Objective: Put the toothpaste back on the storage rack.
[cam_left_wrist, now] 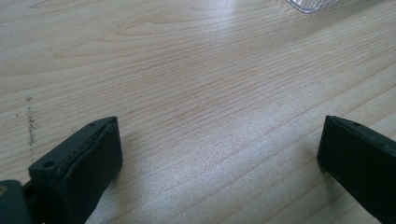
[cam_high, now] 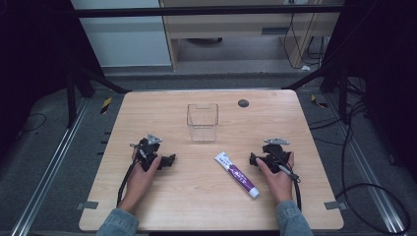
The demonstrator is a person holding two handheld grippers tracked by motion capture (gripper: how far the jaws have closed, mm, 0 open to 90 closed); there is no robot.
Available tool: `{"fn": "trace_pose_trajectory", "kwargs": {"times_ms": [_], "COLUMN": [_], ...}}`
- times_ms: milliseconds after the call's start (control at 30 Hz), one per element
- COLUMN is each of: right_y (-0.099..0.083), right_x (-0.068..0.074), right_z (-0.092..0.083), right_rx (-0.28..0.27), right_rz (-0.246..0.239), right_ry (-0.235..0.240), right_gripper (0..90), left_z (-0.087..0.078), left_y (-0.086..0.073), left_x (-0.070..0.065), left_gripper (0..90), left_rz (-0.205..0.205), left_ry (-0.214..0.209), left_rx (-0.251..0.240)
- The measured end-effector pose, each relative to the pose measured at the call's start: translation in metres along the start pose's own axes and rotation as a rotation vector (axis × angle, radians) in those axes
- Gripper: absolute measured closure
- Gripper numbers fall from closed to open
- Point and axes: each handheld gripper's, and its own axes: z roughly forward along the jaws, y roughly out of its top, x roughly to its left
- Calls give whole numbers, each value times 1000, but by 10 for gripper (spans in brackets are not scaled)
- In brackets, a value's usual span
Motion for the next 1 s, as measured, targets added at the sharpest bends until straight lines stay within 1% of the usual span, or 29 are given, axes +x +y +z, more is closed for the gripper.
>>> {"fn": "trace_pose_trajectory", "kwargs": {"times_ms": [67, 200, 267, 300, 400, 467, 500, 567, 600, 633, 667, 733, 767, 800, 833, 867, 1000], "right_y": [-1, 0, 1, 1, 3, 3, 2, 3, 3, 5, 5, 7, 7, 7, 9, 10, 14], "right_x": [-1, -2, -3, -4, -8, -8, -8, -6, -6, -3, 0, 4, 8, 8, 16, 19, 32], "right_z": [-1, -1, -2, -2, -9, -10, -18, -28, -28, -38, -44, -52, -56, -56, -63, -66, -74], "right_rx": [-2, 7, 16, 20, 26, 25, 23, 24, 24, 22, 21, 23, 30, 30, 47, 55, 76], "right_rz": [-19, -33, -45, -58, -85, -92, -126, -145, -145, -174, -180, -202, -221, -221, -245, -243, -281], "right_ry": [10, 31, 37, 45, 69, 65, 75, 87, 87, 101, 118, 146, 159, 159, 194, 206, 226], "right_gripper": [3, 4, 22, 48, 195, 192, 182, 176, 176, 176, 175, 173, 173, 173, 173, 173, 163], "left_z": [0, 0, 0, 0, 0, 0, 0, 0, 0, 0, 0, 0, 1, 1, 0, 0, 0], "left_y": [0, 0, 0, 0, 0, 0, 0, 0, 0, 0, 0, 0, 0, 0, 0, 0, 0], "left_x": [0, 0, 0, 0, 0, 0, 0, 0, 0, 0, 0, 0, 0, 0, 0, 0, 0], "left_gripper": [0, 0, 0, 0, 0, 0, 0, 0, 0, 0, 0, 0, 0, 0, 0, 0, 0], "left_rz": [0, 0, -1, -1, 0, -1, -2, -1, -2, -2, -2, -1, -4, -4, 0, 0, 0], "left_ry": [0, 0, 0, 0, 0, 0, 0, 0, -1, -1, -1, -3, -3, -3, -3, -4, -4], "left_rx": [0, 0, 0, 0, 0, 0, -2, -2, -2, -2, -2, -2, -4, -4, -1, -2, -2]}}
